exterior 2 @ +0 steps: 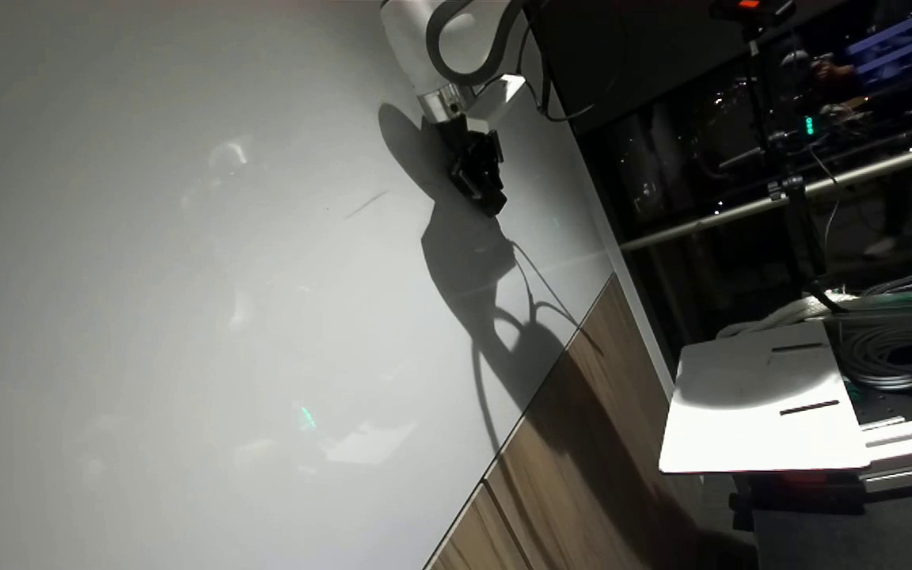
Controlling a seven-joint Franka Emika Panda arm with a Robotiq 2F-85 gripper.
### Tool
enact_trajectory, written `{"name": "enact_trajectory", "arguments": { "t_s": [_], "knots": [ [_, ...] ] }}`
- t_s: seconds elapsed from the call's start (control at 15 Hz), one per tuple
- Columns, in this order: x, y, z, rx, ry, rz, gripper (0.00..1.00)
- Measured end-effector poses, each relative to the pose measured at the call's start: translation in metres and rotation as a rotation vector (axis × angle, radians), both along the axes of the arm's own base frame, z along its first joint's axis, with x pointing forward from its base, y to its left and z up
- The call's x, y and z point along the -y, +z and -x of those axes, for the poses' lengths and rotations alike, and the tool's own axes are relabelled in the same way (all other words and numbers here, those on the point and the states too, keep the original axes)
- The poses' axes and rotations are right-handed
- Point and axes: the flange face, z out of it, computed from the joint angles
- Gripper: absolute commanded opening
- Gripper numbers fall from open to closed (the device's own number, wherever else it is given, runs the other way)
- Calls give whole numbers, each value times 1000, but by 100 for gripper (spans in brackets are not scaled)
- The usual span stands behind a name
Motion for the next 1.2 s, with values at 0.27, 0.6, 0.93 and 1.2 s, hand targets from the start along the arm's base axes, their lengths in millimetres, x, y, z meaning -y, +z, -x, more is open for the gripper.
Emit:
{"name": "enact_trajectory", "arguments": {
  "t_s": [0.27, 0.6, 0.93, 1.2],
  "knots": [
    [-18, 60, 12, 121, 34, -10, 39],
    [-38, 89, 21, 183, 61, -94, 39],
    [-35, 58, 11, 141, 62, -143, 40],
    [-35, 44, 7, 114, 66, -155, 40]
  ]
}}
